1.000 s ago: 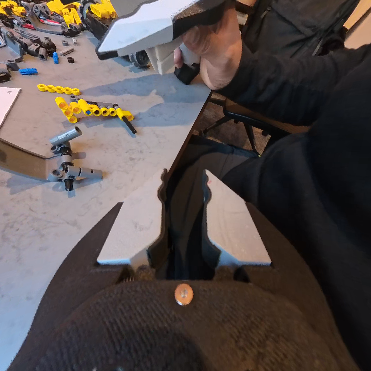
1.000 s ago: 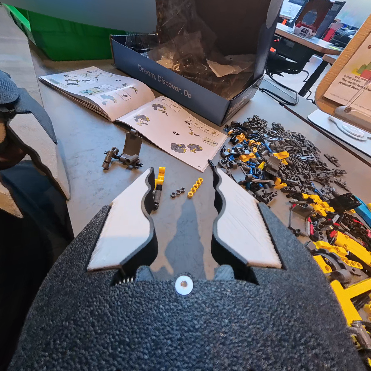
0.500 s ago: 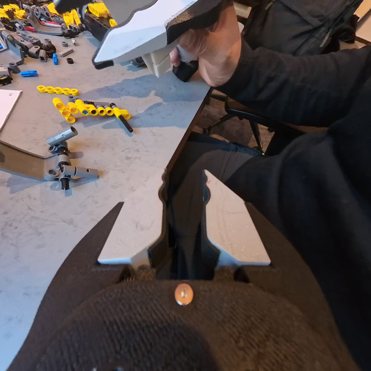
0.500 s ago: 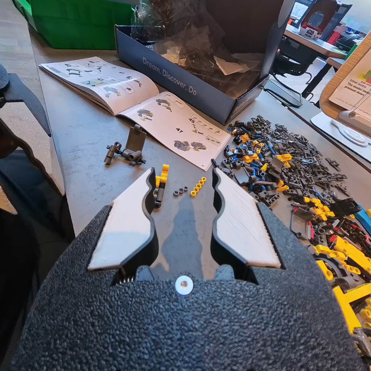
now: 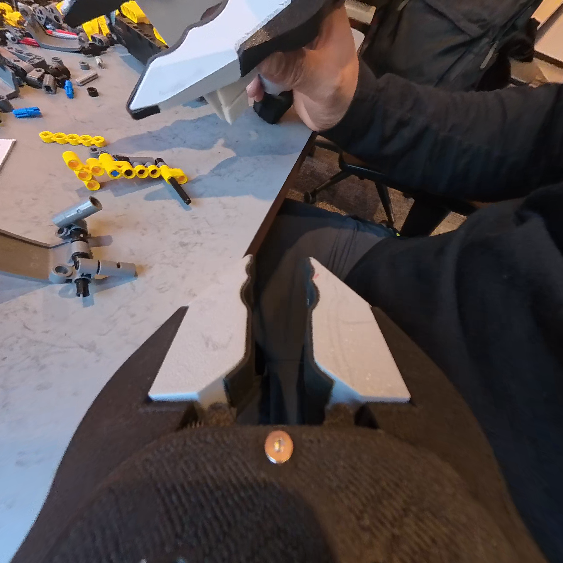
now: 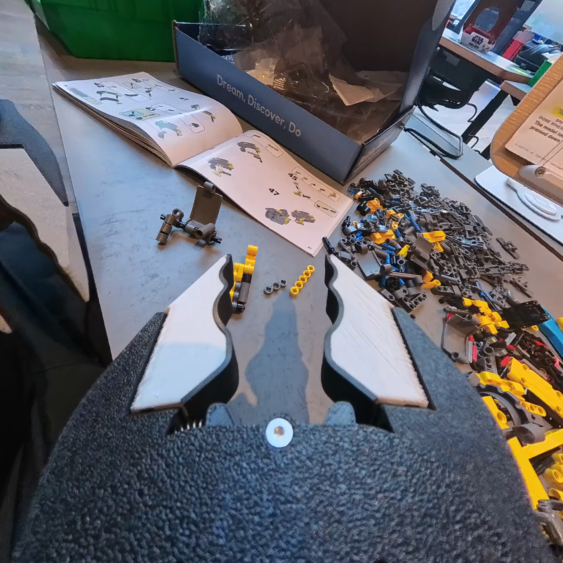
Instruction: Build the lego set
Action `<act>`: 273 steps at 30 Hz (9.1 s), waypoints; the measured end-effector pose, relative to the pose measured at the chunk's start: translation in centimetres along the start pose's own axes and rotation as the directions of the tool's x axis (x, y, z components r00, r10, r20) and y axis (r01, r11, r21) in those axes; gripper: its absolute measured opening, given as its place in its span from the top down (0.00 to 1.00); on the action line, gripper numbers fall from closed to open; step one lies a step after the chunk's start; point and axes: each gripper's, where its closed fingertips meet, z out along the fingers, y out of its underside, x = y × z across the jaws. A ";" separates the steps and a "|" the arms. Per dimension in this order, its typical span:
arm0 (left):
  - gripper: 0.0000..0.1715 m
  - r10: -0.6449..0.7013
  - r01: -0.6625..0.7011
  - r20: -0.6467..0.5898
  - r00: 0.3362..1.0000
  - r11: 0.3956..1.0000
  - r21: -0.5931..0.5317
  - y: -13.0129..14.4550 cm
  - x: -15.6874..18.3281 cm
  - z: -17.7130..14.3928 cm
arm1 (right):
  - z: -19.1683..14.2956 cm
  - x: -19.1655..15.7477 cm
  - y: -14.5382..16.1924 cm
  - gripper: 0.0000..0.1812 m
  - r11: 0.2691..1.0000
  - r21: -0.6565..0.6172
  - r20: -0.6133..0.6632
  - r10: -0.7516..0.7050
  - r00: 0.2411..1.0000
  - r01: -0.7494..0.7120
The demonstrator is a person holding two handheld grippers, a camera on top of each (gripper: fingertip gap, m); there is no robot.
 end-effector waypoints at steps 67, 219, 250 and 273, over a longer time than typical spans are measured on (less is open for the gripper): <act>0.84 -0.045 0.030 0.106 0.993 0.989 0.146 -7.1 -5.0 -5.4 | -1.7 -4.8 -3.5 0.91 0.850 -0.034 0.003 -0.526 0.850 0.526; 0.91 0.150 -0.165 0.145 0.978 0.982 0.091 -5.9 -4.5 -2.8 | -0.6 -8.4 -0.5 0.92 0.946 -0.217 0.280 -0.177 0.944 0.241; 0.95 0.254 -0.350 0.422 0.870 0.922 0.165 -7.7 -6.1 -4.5 | -1.5 -7.7 -4.6 0.92 0.881 -0.036 0.509 0.423 0.750 -0.473; 0.90 0.041 -0.076 0.444 0.895 0.995 0.061 -4.3 -10.2 -2.7 | 1.0 -4.8 1.1 1.00 0.967 -0.179 0.105 0.201 0.974 -0.180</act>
